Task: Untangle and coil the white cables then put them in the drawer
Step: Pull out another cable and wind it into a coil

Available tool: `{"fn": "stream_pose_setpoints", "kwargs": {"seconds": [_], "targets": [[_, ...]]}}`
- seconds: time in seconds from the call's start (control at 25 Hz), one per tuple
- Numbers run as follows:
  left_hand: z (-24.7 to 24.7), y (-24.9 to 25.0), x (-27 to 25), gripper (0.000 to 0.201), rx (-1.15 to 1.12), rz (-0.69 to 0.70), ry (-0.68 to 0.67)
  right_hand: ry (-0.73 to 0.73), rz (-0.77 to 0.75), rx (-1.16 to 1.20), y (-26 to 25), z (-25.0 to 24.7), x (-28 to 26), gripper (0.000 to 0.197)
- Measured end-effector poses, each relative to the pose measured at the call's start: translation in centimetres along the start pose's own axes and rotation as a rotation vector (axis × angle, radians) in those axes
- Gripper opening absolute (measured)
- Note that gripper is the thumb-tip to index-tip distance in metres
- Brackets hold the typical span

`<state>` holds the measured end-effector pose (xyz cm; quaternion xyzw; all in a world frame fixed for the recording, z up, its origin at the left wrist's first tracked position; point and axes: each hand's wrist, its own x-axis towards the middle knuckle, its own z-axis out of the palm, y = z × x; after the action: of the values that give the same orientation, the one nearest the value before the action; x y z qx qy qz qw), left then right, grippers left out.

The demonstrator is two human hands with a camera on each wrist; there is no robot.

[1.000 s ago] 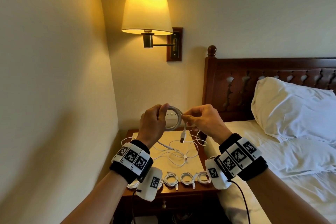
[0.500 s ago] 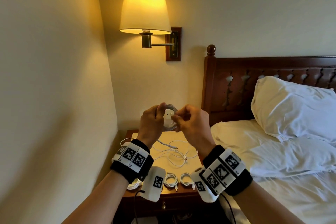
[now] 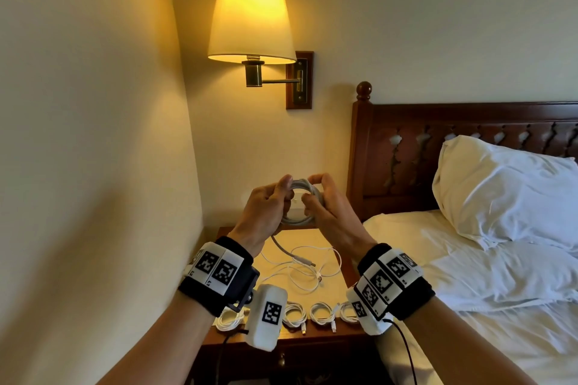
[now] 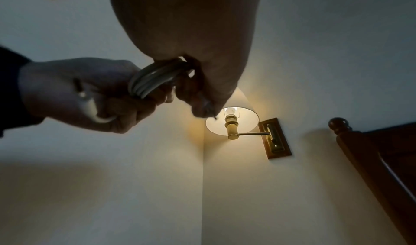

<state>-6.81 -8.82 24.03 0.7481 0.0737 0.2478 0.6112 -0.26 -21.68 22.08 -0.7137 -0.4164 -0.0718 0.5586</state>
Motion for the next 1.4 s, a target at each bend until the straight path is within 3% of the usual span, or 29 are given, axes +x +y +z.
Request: {"fn": "stream_pose_setpoints", "kwargs": {"seconds": [0.12, 0.24, 0.48, 0.68, 0.96, 1.12, 1.24, 1.4], "targets": [[-0.6, 0.1, 0.2, 0.043, 0.0, 0.05, 0.032, -0.056, -0.004, -0.1, 0.1, -0.3, -0.9, 0.041], [-1.3, 0.2, 0.6, 0.041, -0.018, 0.023, 0.065, -0.087, 0.081, -0.012, 0.2, -0.6, -1.4, 0.031], [-0.3, -0.3, 0.8, 0.04, -0.014, 0.018, 0.042, -0.115, 0.312, 0.402, 0.3, -0.7, -1.3, 0.032], [-0.5, -0.7, 0.8, 0.04, 0.003, 0.05, 0.029, -0.077, 0.374, 0.723, -0.2, 0.0, -1.5, 0.023], [-2.0, -2.2, 1.1, 0.041, -0.035, 0.14, -0.076, 0.019, 0.378, 0.733, -0.6, -0.2, -0.7, 0.027], [-3.7, -5.2, 1.6, 0.017, -0.016, 0.247, -0.092, 0.089, 0.388, 0.793, -0.8, -1.5, -0.4, 0.029], [-4.1, -7.0, 1.1, 0.013, -0.006, 0.224, -0.042, 0.089, 0.397, 0.786, -1.0, -1.8, -0.1, 0.029], [-3.2, -5.7, 1.3, 0.002, -0.197, 0.056, 0.214, 0.082, 0.421, 0.8, -1.1, -1.1, -0.2, 0.029]]}}
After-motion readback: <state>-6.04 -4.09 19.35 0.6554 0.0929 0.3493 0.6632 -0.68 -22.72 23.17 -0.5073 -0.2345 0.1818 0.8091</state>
